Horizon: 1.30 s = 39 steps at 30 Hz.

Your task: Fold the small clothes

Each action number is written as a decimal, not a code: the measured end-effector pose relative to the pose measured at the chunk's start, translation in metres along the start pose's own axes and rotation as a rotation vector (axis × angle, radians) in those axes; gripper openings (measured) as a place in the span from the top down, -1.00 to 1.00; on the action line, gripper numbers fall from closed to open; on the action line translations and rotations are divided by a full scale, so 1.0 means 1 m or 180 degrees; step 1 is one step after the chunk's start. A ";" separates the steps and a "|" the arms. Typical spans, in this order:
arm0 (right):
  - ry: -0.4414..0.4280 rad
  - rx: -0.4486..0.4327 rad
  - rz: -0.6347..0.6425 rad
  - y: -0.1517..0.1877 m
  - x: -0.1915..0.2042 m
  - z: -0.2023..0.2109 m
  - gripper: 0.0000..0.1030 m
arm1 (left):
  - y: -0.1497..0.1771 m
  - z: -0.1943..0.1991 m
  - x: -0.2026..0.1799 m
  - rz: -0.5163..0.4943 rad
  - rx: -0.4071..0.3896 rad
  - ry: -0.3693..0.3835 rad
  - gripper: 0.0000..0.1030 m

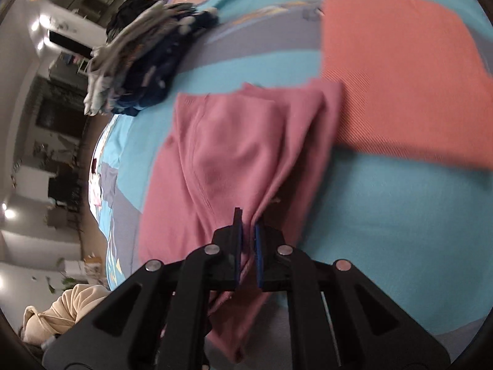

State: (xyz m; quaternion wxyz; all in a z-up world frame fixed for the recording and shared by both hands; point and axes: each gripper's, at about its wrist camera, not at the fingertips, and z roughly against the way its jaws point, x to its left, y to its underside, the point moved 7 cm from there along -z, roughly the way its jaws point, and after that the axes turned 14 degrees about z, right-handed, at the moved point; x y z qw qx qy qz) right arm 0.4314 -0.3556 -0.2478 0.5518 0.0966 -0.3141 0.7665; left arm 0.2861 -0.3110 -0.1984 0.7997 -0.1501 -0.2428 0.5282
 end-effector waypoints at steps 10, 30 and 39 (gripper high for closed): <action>0.0270 -0.0805 0.0527 -0.026 0.024 0.063 -0.04 | 0.027 0.043 -0.013 -0.0190 0.0222 0.1113 0.03; 0.0629 -0.0485 0.2210 0.085 0.146 0.014 -0.11 | 0.061 0.010 0.227 0.1654 0.0679 0.1984 -0.25; 0.0487 -0.0547 0.1892 0.127 0.102 -0.017 -0.15 | 0.067 -0.032 0.189 0.1750 0.1423 0.2487 -0.25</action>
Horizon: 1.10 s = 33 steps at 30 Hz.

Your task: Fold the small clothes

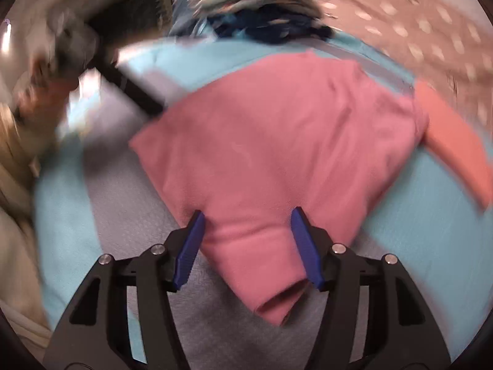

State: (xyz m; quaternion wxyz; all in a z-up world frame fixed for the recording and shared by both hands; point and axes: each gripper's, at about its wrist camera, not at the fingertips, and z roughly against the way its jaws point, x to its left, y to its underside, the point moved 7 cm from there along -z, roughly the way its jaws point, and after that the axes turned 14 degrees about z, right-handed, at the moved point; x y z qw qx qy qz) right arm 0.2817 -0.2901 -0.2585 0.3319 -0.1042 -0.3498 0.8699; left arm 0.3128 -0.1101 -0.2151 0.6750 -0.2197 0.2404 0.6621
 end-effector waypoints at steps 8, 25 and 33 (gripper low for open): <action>-0.0251 -0.0250 -0.0232 0.008 -0.011 0.008 -0.02 | 0.001 -0.023 -0.002 0.0459 0.0661 0.0835 -0.25; -0.0639 -0.0896 -0.1881 0.002 -0.076 0.065 -0.96 | 0.028 -0.039 -0.023 0.0597 0.0665 0.1276 0.76; -0.1289 -0.0142 -0.3886 0.025 -0.148 0.011 -0.96 | 0.033 -0.017 -0.030 0.0714 0.0730 0.1843 0.77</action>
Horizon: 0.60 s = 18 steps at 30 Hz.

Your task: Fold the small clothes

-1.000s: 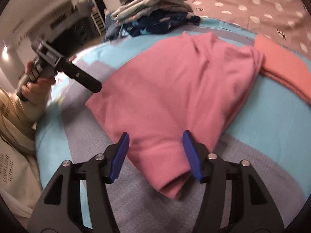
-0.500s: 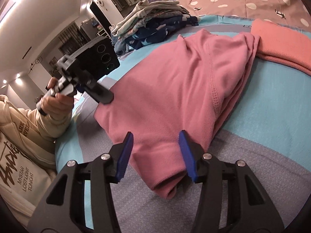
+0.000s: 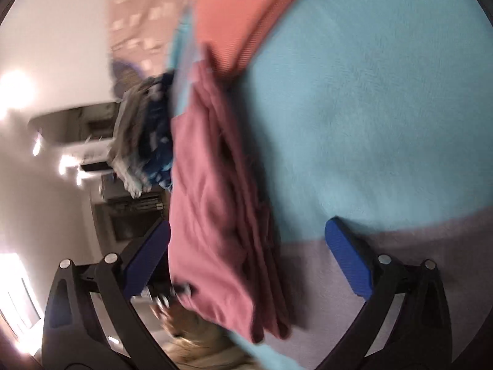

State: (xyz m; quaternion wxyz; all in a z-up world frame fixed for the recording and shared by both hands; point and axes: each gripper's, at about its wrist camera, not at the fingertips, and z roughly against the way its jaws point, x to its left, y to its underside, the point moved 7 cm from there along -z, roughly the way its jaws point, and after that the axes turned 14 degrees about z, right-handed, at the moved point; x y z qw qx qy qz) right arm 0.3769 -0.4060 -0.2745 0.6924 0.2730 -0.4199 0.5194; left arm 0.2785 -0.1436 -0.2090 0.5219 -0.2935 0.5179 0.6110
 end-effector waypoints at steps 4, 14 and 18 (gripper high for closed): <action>0.0164 0.0437 0.0106 -0.016 0.022 -0.036 -0.96 | -0.002 -0.004 -0.004 0.0028 0.0026 0.0060 0.77; 0.0275 0.0544 0.0134 -0.035 0.048 -0.081 -0.96 | -0.002 0.003 -0.007 -0.0014 0.0022 0.0045 0.77; 0.0060 0.0293 0.0248 -0.038 0.041 -0.066 0.05 | -0.009 0.004 -0.010 -0.0085 -0.0034 -0.0073 0.77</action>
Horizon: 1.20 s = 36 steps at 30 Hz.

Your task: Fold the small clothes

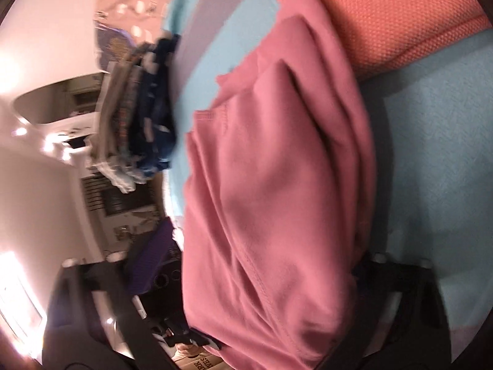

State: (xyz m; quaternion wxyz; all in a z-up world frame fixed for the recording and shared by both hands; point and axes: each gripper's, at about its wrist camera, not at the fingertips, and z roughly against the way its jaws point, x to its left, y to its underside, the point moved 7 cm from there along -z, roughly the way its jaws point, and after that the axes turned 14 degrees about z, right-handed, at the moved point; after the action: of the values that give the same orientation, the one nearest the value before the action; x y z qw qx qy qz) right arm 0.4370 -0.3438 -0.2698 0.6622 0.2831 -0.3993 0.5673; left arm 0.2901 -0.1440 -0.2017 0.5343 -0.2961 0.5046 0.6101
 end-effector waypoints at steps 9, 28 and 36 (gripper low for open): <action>0.0029 -0.0392 0.0792 0.008 0.042 0.020 0.58 | 0.012 0.008 -0.030 -0.0624 -0.0291 -0.0542 0.78; 0.0154 -0.0769 0.1707 -0.085 0.270 0.072 0.58 | -0.021 0.136 -0.202 -0.1741 -0.1081 -0.0488 0.77; 0.0024 -0.0665 0.1860 -0.179 0.368 -0.014 0.58 | -0.100 0.270 -0.226 -0.1687 -0.1650 -0.0158 0.77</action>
State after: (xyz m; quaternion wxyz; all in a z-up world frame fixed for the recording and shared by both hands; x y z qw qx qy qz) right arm 0.6287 -0.1736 0.0499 0.4980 0.0847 -0.5175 0.6906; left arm 0.4908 0.0199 0.0574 0.5930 -0.5271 0.2261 0.5652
